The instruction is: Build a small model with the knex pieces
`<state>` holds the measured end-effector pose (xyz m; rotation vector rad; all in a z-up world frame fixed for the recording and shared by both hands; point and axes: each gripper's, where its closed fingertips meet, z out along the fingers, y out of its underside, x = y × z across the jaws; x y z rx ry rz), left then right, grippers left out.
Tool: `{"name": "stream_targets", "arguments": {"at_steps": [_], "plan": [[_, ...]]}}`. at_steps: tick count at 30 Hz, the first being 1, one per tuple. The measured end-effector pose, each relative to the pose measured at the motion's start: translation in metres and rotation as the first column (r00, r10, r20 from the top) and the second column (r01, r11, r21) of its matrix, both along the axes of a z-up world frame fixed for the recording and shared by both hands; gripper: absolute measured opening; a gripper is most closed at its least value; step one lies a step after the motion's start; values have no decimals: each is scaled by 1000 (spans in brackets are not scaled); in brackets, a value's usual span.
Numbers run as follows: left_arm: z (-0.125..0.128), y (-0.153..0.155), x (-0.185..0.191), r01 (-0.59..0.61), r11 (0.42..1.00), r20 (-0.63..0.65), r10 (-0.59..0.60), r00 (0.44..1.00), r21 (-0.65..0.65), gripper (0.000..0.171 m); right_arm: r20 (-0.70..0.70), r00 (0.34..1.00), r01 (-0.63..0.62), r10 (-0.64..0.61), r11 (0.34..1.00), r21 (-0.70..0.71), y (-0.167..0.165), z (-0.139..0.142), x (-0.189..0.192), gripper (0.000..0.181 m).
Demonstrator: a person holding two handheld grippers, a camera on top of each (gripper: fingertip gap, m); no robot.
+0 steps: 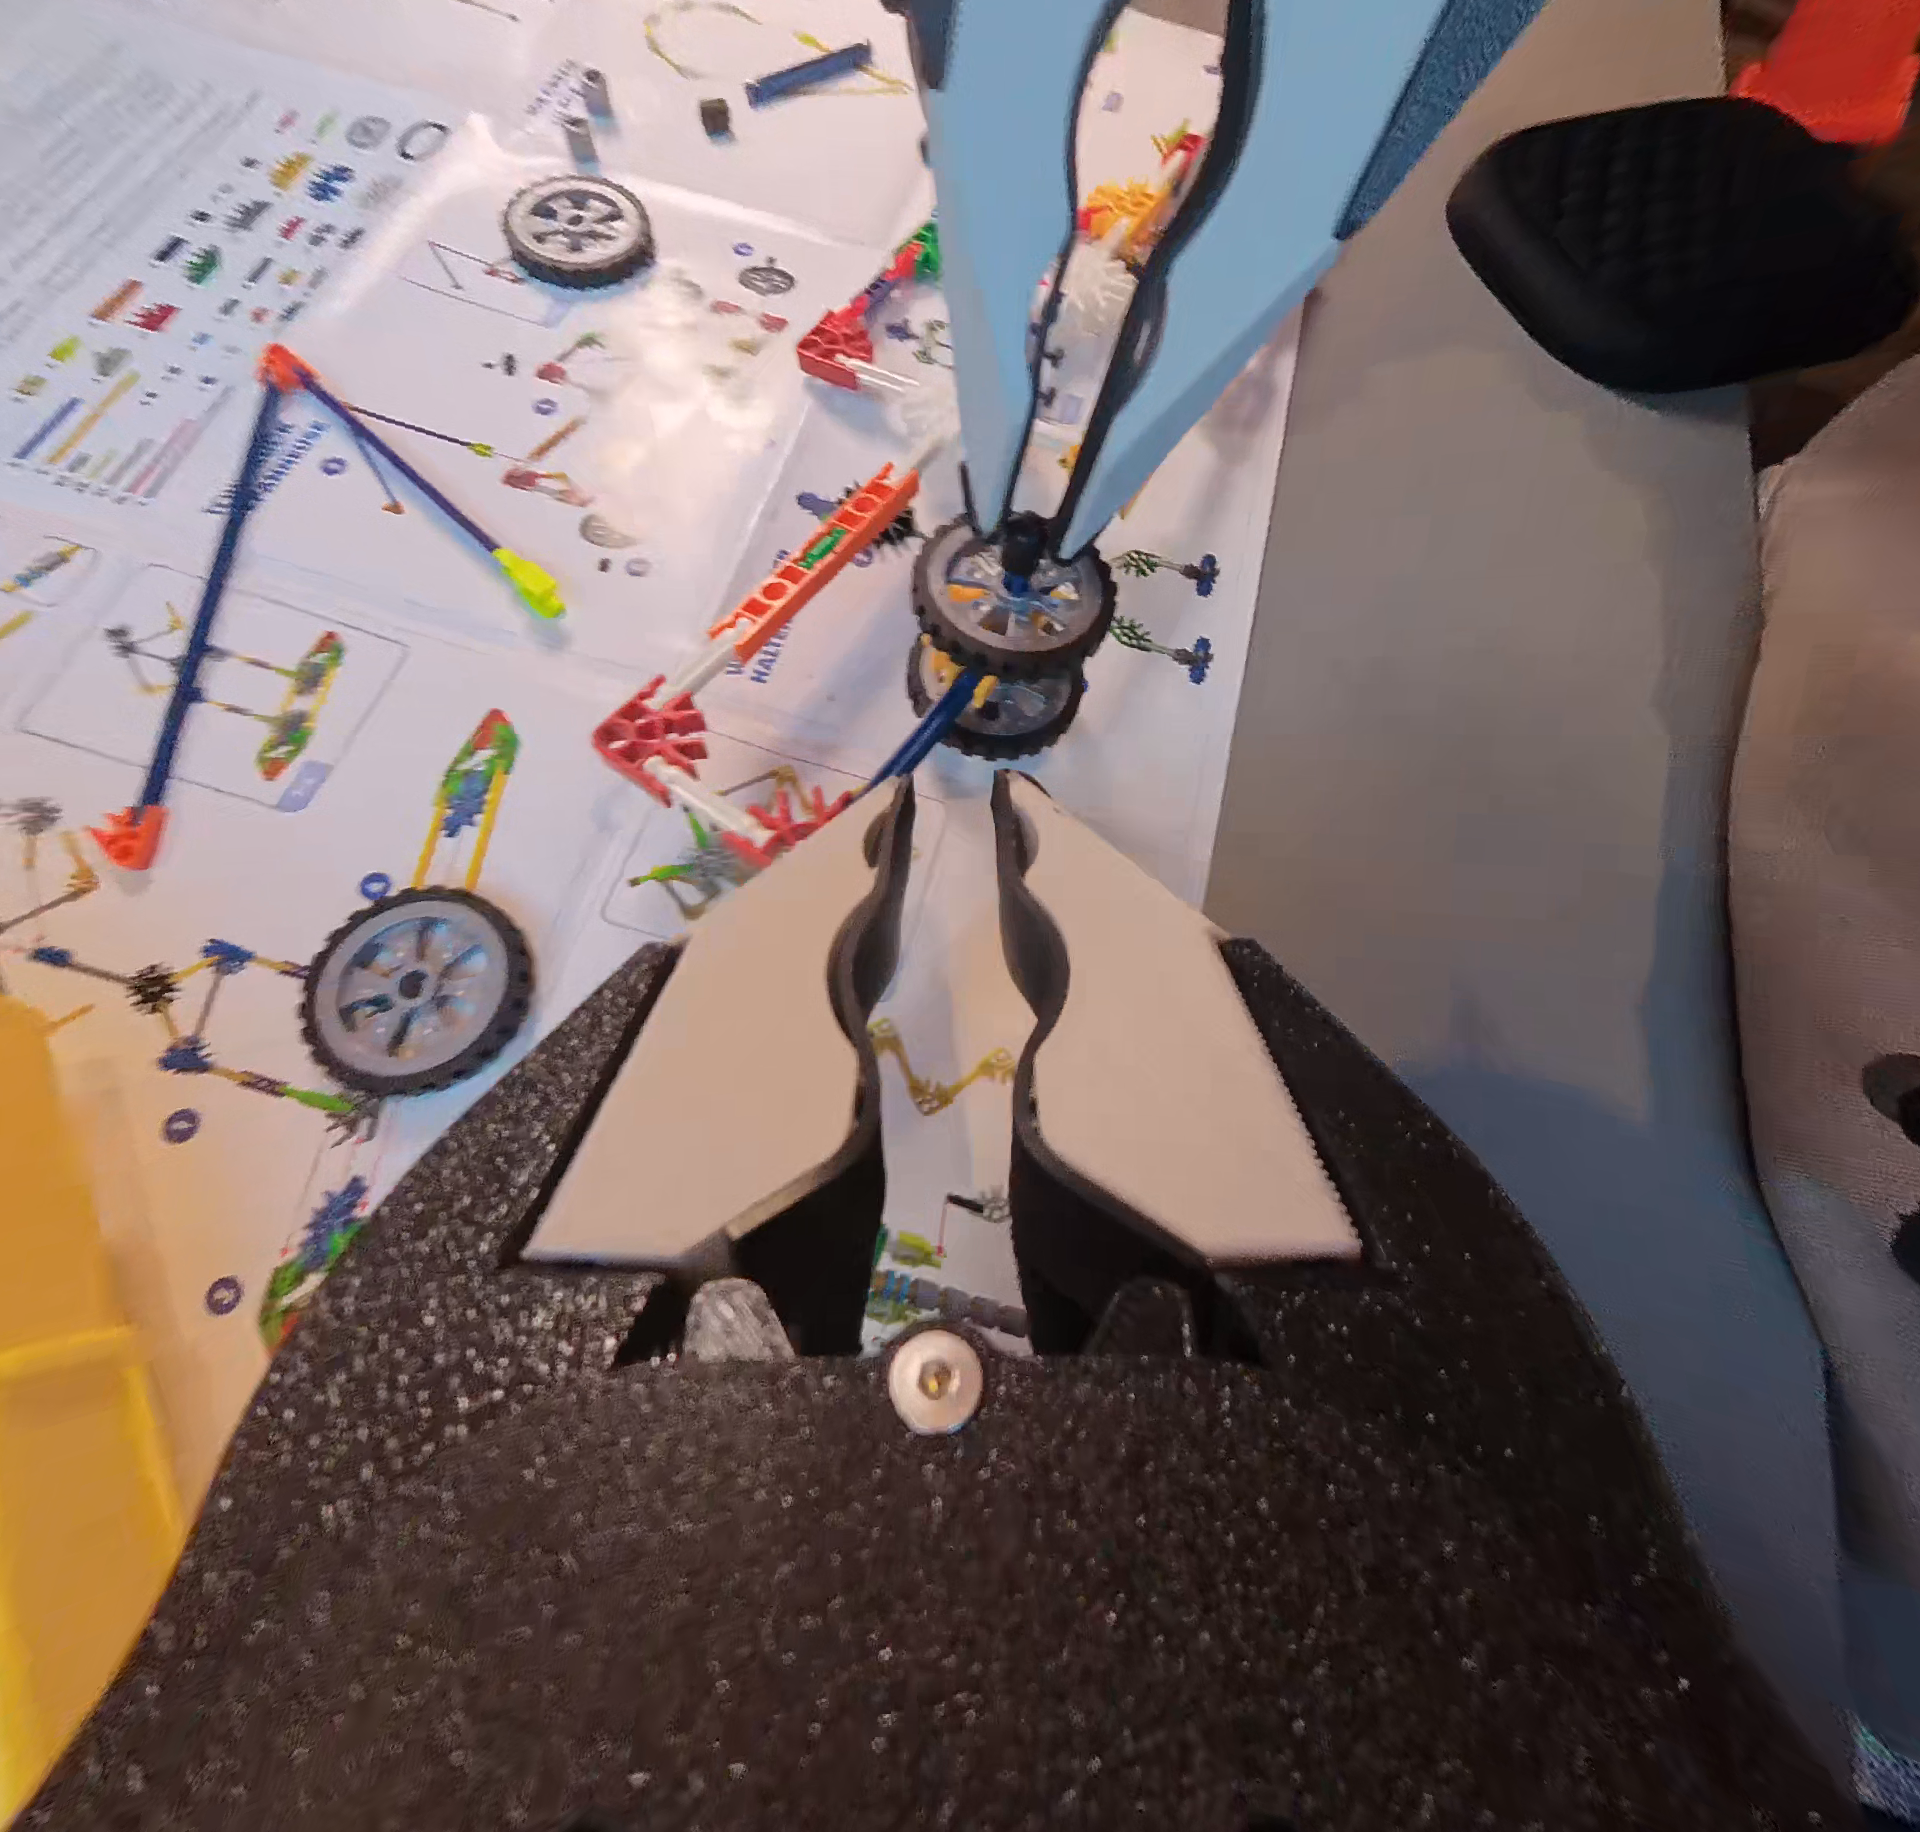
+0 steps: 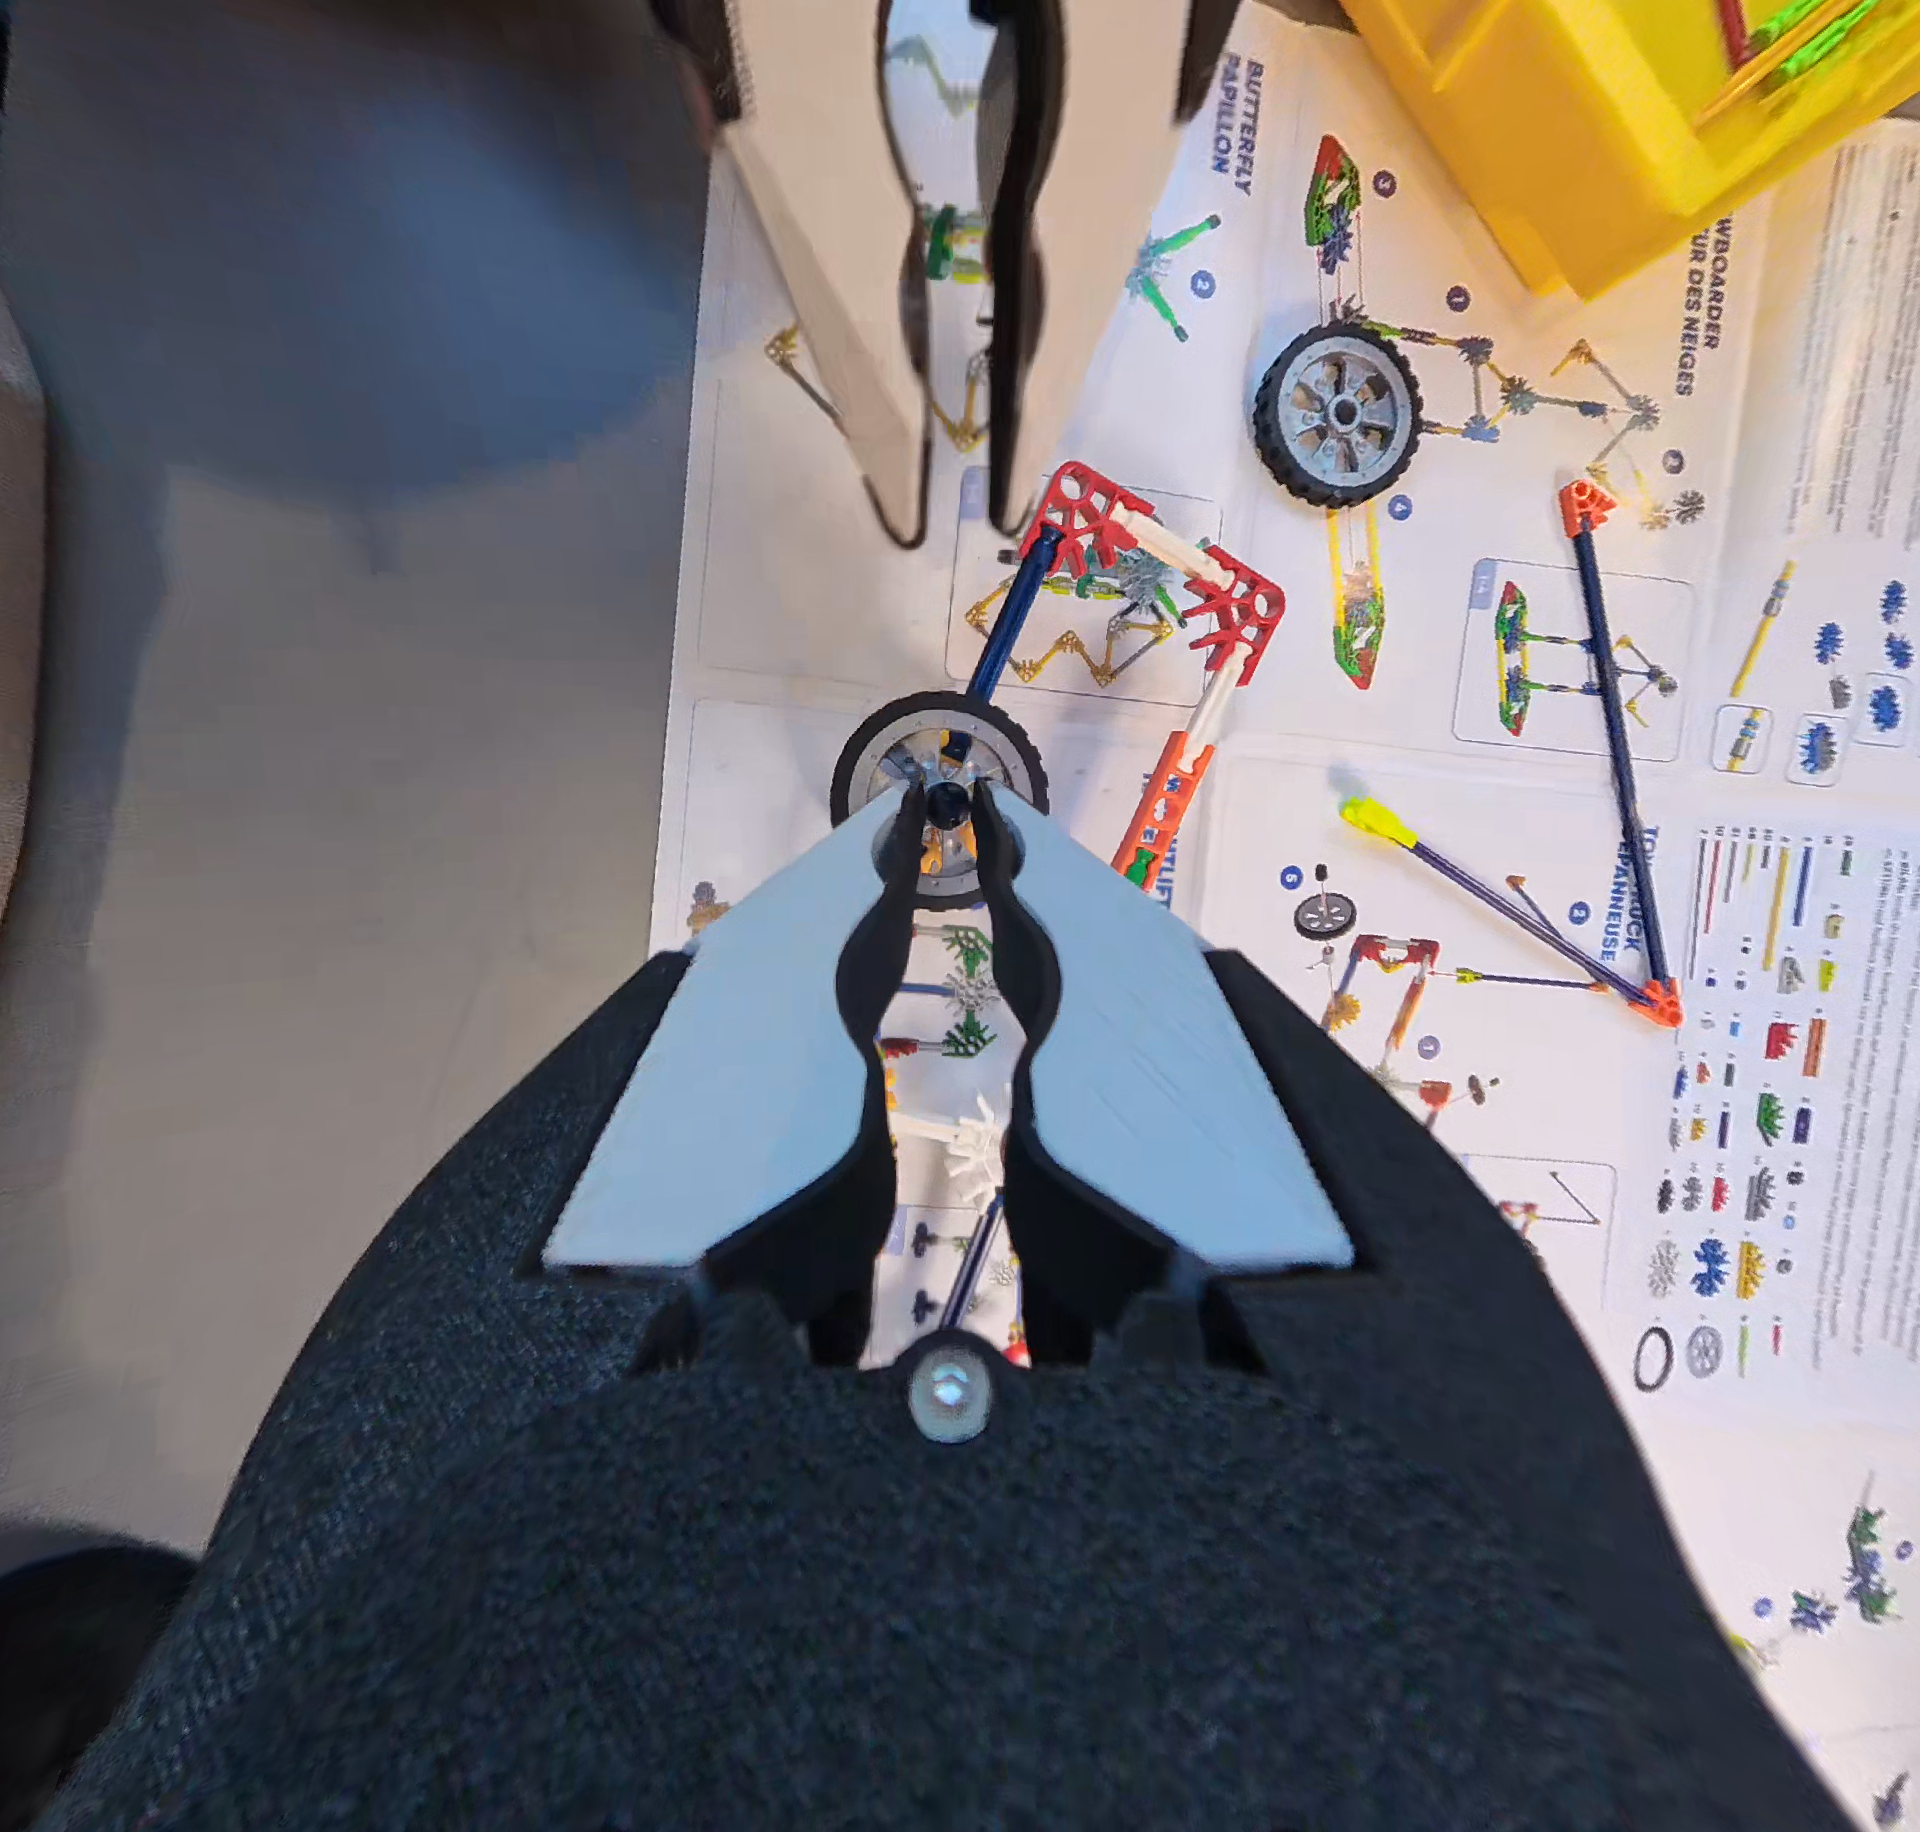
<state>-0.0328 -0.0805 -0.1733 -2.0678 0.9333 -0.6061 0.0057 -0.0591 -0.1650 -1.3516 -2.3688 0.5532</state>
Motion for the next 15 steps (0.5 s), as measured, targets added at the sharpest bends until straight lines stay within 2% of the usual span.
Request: {"name": "stream_targets", "arguments": {"at_steps": [2, 5, 8, 10, 15], "plan": [[5, 9, -15, -58, 998, 6, 58, 998, 33, 17, 25, 1000, -11, 10, 1000, 10, 0, -1, 0, 8], [1, 22, -30, -139, 990, 44, 139, 989, 10, 34, 65, 997, -30, 29, 999, 13, -3, -1, 1, 6], [-17, 24, -24, -132, 989, 39, 135, 990, -61, 42, 114, 993, -36, 32, 999, 35, -3, -2, 1, 6], [-27, 23, -16, -115, 988, 39, 120, 992, -98, 36, 141, 989, -43, 35, 998, 52, -1, -3, 0, 6], [-28, 25, -12, -132, 981, 71, 143, 987, -139, 35, 236, 969, -101, 76, 990, 97, -1, -4, 1, 6]]}}
